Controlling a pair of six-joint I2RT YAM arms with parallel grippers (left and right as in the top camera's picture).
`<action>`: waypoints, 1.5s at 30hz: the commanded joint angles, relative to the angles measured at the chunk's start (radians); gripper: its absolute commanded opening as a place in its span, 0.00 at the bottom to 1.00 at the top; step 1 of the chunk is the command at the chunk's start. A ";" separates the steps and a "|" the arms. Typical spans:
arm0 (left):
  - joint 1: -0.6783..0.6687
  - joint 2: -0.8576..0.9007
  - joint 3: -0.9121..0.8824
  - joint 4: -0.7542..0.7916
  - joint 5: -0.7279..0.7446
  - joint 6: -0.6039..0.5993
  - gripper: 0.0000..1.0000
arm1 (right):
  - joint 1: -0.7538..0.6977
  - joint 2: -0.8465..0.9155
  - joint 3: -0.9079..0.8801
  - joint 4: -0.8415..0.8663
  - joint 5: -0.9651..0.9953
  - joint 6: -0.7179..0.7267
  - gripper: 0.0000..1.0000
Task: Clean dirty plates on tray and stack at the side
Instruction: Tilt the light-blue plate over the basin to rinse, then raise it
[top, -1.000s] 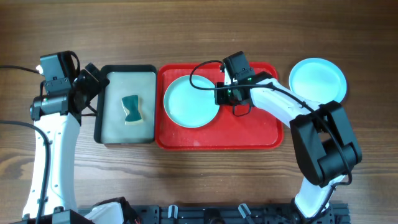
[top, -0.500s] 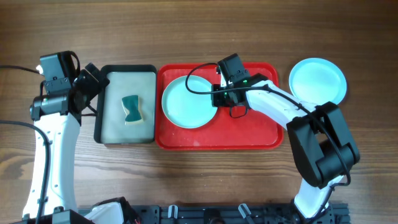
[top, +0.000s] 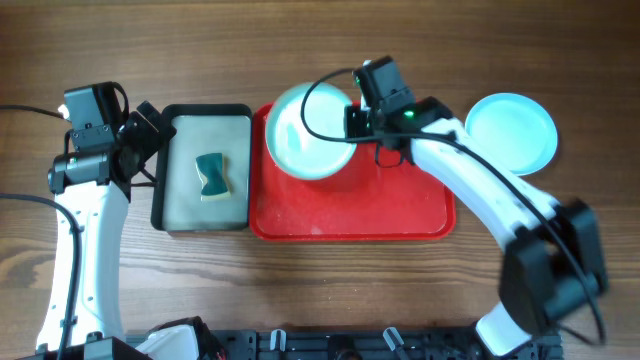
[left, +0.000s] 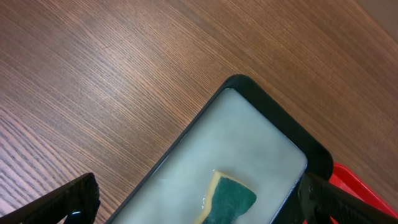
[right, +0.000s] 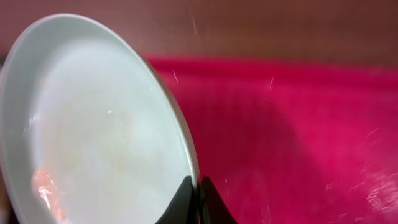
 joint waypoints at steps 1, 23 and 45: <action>0.006 -0.002 0.016 0.000 -0.010 -0.013 1.00 | 0.065 -0.086 0.037 0.050 0.156 -0.027 0.05; 0.006 -0.002 0.016 0.000 -0.010 -0.013 1.00 | 0.436 0.118 0.035 0.553 0.707 -0.556 0.04; 0.006 -0.002 0.016 0.000 -0.009 -0.013 1.00 | 0.598 0.119 0.035 1.095 0.833 -1.344 0.04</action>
